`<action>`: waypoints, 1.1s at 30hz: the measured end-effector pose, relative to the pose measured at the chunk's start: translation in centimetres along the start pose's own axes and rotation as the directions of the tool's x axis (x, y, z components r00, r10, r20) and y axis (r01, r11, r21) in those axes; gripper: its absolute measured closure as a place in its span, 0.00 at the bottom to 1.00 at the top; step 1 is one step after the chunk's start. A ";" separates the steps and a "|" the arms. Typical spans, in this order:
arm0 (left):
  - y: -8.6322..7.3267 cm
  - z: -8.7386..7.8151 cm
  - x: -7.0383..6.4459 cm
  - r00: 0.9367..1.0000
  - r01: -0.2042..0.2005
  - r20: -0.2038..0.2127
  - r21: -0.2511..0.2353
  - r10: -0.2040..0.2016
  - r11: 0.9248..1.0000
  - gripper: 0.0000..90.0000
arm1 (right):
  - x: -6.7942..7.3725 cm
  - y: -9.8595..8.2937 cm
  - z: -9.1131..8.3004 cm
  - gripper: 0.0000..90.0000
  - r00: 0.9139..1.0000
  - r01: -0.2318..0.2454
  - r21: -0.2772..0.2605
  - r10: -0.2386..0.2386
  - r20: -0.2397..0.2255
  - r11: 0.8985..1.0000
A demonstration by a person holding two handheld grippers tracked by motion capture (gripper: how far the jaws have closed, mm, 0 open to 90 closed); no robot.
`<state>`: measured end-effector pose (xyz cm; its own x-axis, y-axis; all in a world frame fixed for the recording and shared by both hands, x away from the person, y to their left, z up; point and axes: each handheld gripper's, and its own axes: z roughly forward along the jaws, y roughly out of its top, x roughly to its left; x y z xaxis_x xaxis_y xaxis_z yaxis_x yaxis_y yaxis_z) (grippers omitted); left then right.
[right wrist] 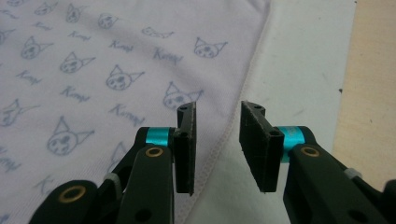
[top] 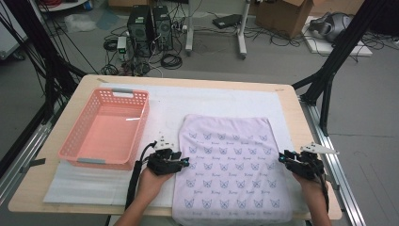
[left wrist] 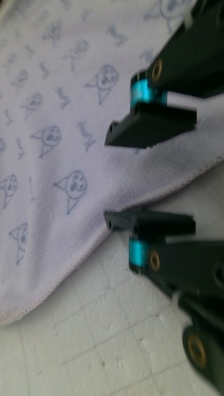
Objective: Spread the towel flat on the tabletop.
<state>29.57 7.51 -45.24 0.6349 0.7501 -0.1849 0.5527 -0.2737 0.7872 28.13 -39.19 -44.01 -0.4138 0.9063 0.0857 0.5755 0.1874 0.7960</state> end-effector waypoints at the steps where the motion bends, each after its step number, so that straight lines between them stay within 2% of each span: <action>1: 0.0 0.0 -0.2 0.999 -0.016 -0.028 0.005 0.016 1.000 0.87 | 0.0 -0.1 -0.1 0.73 1.000 -0.007 0.002 0.007 -0.002 1.000; 2: 0.0 0.0 -0.1 1.000 -0.008 -0.024 0.008 0.008 1.000 0.95 | 0.0 -0.2 -0.1 0.73 1.000 -0.010 0.000 0.010 -0.006 1.000; 3: 0.2 -0.2 0.0 0.999 0.000 -0.035 0.023 0.001 1.000 0.96 | 0.0 -0.3 -0.3 0.73 1.000 -0.013 0.003 0.013 -0.008 1.000; 4: 0.3 -0.5 0.3 0.997 -0.003 -0.082 0.029 0.005 1.000 0.96 | 0.2 -0.4 -0.4 0.74 1.000 -0.020 -0.003 0.020 -0.010 1.000; 5: 0.2 -0.8 0.9 0.996 0.013 -0.088 0.029 -0.011 1.000 0.96 | 0.3 -0.5 -0.7 0.74 1.000 -0.015 -0.005 0.015 -0.014 1.000; 7: -0.1 -1.2 1.9 0.996 0.060 -0.066 0.008 -0.059 0.998 0.96 | 0.6 -0.7 -1.1 0.74 1.000 -0.009 -0.007 0.009 -0.020 1.000; 8: -0.3 -1.3 2.1 0.996 0.063 -0.058 0.003 -0.063 0.998 0.96 | 0.8 -0.9 -1.3 0.74 1.000 -0.013 -0.005 0.013 -0.026 1.000; 10: -0.4 -1.4 1.9 0.996 0.051 -0.068 -0.007 -0.051 0.999 0.95 | 1.2 -1.2 -1.6 0.70 0.998 -0.021 0.012 0.021 -0.055 1.000; 11: -0.4 -1.3 1.9 0.996 0.056 -0.068 -0.012 -0.056 0.998 0.95 | 1.6 -1.5 -1.7 0.69 0.996 -0.026 0.041 0.029 -0.082 0.999; 12: -0.5 -1.3 1.8 0.996 0.062 -0.069 -0.022 -0.063 0.998 0.93 | 1.9 -1.7 -1.7 0.69 0.996 -0.008 0.051 0.013 -0.083 0.999; 13: -0.6 -1.3 1.8 0.995 0.062 -0.070 -0.026 -0.064 0.998 0.85 | 2.3 -2.0 -1.8 0.69 0.997 0.013 0.076 -0.007 -0.080 0.997; 15: -0.7 -1.6 1.9 0.996 0.075 -0.041 -0.047 -0.077 0.996 0.70 | 2.6 -2.5 -1.8 0.72 0.997 0.029 0.093 -0.022 -0.072 0.995; 16: -0.8 -1.9 2.0 0.996 0.084 -0.024 -0.059 -0.085 0.995 0.63 | 2.8 -2.7 -1.9 0.81 0.998 0.033 0.085 -0.028 -0.059 0.996; 17: -0.9 -2.2 2.0 0.997 0.078 -0.013 -0.062 -0.079 0.995 0.60 | 2.8 -2.7 -2.1 0.98 0.998 0.027 0.098 -0.021 -0.061 0.995; 19: -1.2 -2.7 1.9 0.996 0.088 0.014 -0.073 -0.088 0.993 0.56 | 2.8 -2.7 -2.5 0.98 0.999 0.041 0.114 -0.036 -0.038 0.993; 20: -1.3 -2.9 1.9 0.996 0.087 0.022 -0.070 -0.086 0.994 0.56 | 2.8 -2.8 -2.7 0.98 0.999 0.052 0.118 -0.052 0.001 0.992; 21: -1.5 -3.2 1.7 0.995 0.093 0.037 -0.071 -0.091 0.993 0.56 | 2.7 -2.8 -3.0 0.98 0.999 0.049 0.126 -0.052 0.018 0.991; 23: -1.7 -3.5 1.2 0.993 0.083 0.084 -0.063 -0.078 0.995 0.58 | 2.4 -3.1 -3.2 0.96 1.000 0.009 0.118 -0.008 -0.006 0.993; 24: -1.8 -3.5 0.9 0.991 0.078 0.108 -0.053 -0.072 0.996 0.62 | 2.3 -3.3 -3.2 0.91 1.000 -0.013 0.110 0.016 -0.025 0.994; 25: -1.8 -3.4 0.5 0.992 0.064 0.116 -0.046 -0.058 0.997 0.67 | 2.5 -3.3 -3.2 0.81 1.000 -0.005 0.102 0.007 -0.028 0.995; 26: -1.8 -3.2 0.1 0.993 0.046 0.115 -0.032 -0.042 0.998 0.67 | 2.6 -3.3 -3.2 0.77 1.000 0.002 0.101 0.001 -0.030 0.995; 28: -2.1 -2.6 -0.5 0.993 0.035 0.112 0.009 -0.036 0.999 0.69 | 3.0 -3.1 -3.3 0.74 0.999 0.011 0.080 -0.008 -0.038 0.997; 29: -2.2 -2.4 -1.1 0.996 0.014 0.086 -0.005 -0.013 1.000 0.70 | 3.1 -3.0 -3.3 0.73 0.999 0.020 0.076 -0.017 -0.040 0.997; 30: -2.2 -2.4 -1.7 0.999 -0.035 0.041 0.002 0.034 0.999 0.75 | 3.2 -3.0 -3.2 0.73 0.999 0.025 0.077 -0.022 -0.037 0.997; 31: -2.1 -2.3 -2.1 0.997 -0.077 0.018 0.013 0.077 0.997 0.79 | 3.4 -3.0 -3.2 0.72 0.999 0.021 0.083 -0.018 -0.035 0.996; 32: -2.0 -2.3 -2.3 0.996 -0.093 0.000 0.021 0.093 0.995 0.87 | 3.3 -3.0 -3.2 0.72 0.999 0.025 0.080 -0.022 -0.033 0.997; 33: -2.0 -2.2 -2.3 0.997 -0.080 -0.004 0.020 0.080 0.997 0.96 | 3.3 -3.0 -3.1 0.71 0.999 0.021 0.081 -0.018 -0.033 0.996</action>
<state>25.78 7.65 -45.09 0.6753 0.7279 -0.1191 0.5105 -0.3446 0.7878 22.82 -37.94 -44.27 -0.4475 0.8896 0.0913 0.6222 0.2365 0.7463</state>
